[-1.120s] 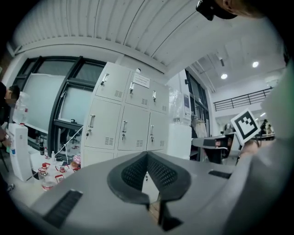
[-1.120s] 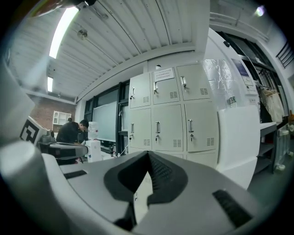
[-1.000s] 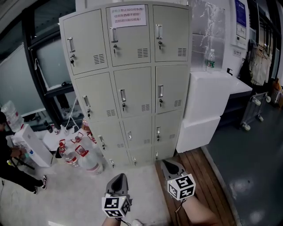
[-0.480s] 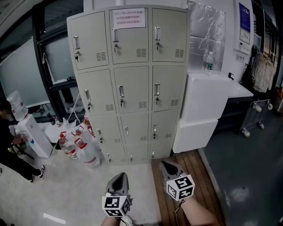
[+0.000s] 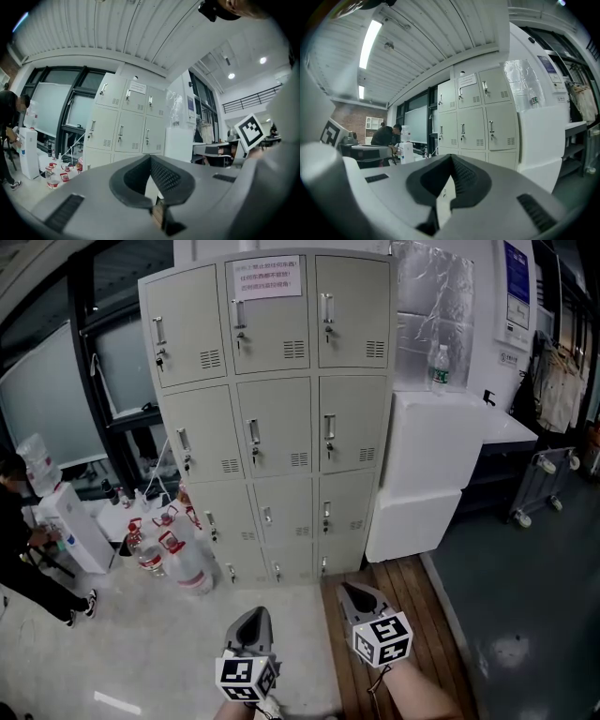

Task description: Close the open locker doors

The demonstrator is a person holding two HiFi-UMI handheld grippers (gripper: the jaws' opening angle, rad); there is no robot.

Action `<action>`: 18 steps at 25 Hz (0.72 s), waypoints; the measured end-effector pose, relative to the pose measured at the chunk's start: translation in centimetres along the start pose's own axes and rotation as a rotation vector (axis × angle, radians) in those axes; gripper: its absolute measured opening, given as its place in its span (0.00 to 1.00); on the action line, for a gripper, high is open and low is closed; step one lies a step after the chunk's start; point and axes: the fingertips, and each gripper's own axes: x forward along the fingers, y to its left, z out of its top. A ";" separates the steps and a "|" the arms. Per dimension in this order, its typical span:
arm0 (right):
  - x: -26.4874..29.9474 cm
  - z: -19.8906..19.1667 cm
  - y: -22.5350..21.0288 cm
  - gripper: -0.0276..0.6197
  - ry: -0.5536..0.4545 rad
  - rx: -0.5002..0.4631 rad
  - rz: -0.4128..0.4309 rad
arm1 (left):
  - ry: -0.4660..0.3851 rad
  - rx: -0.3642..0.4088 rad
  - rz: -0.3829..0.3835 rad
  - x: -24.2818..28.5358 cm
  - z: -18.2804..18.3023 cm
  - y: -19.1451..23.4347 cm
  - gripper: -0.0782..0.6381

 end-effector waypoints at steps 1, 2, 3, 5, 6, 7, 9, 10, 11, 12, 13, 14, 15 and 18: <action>0.0 -0.1 0.0 0.04 0.001 0.000 0.000 | -0.004 0.001 0.001 0.0 0.0 0.0 0.11; 0.0 -0.2 0.0 0.04 0.002 -0.001 0.000 | -0.004 -0.001 0.001 0.0 -0.1 0.0 0.11; 0.0 -0.2 -0.1 0.04 0.002 -0.002 -0.001 | -0.005 -0.001 0.002 0.1 -0.2 0.0 0.11; 0.0 -0.2 -0.3 0.04 0.001 -0.001 -0.003 | -0.001 -0.006 0.000 0.2 -0.2 -0.2 0.11; -0.1 -0.2 -0.4 0.04 0.001 0.000 -0.003 | 0.001 -0.008 -0.003 0.3 -0.2 -0.4 0.11; -0.1 -0.3 -0.6 0.04 0.001 0.002 -0.004 | 0.002 -0.008 -0.005 0.3 -0.1 -0.6 0.11; -0.2 -0.2 -0.7 0.04 0.002 0.005 -0.003 | -0.006 0.000 -0.003 0.5 0.1 -0.6 0.11; -0.2 -0.2 -0.7 0.04 0.002 0.007 -0.004 | -0.008 0.003 -0.002 0.6 0.2 -0.6 0.11; -0.2 -0.2 -0.8 0.04 0.001 0.009 -0.004 | -0.006 0.004 -0.003 0.6 0.2 -0.6 0.11; -0.1 -0.2 -0.8 0.04 0.000 0.010 -0.004 | -0.004 0.005 -0.005 0.7 0.1 -0.7 0.11; -0.1 -0.3 -0.9 0.04 -0.001 0.012 -0.004 | -0.006 0.007 -0.004 0.7 0.1 -0.7 0.11; -0.1 -0.4 -1.0 0.04 -0.002 0.012 -0.003 | -0.010 0.010 -0.002 0.8 0.1 -0.7 0.11; -0.1 -0.4 -1.0 0.04 -0.002 0.013 -0.003 | -0.013 0.011 -0.001 0.9 0.1 -0.7 0.11; -0.1 -0.4 -1.0 0.04 -0.001 0.013 0.000 | -0.012 0.009 0.002 0.8 0.1 -0.7 0.11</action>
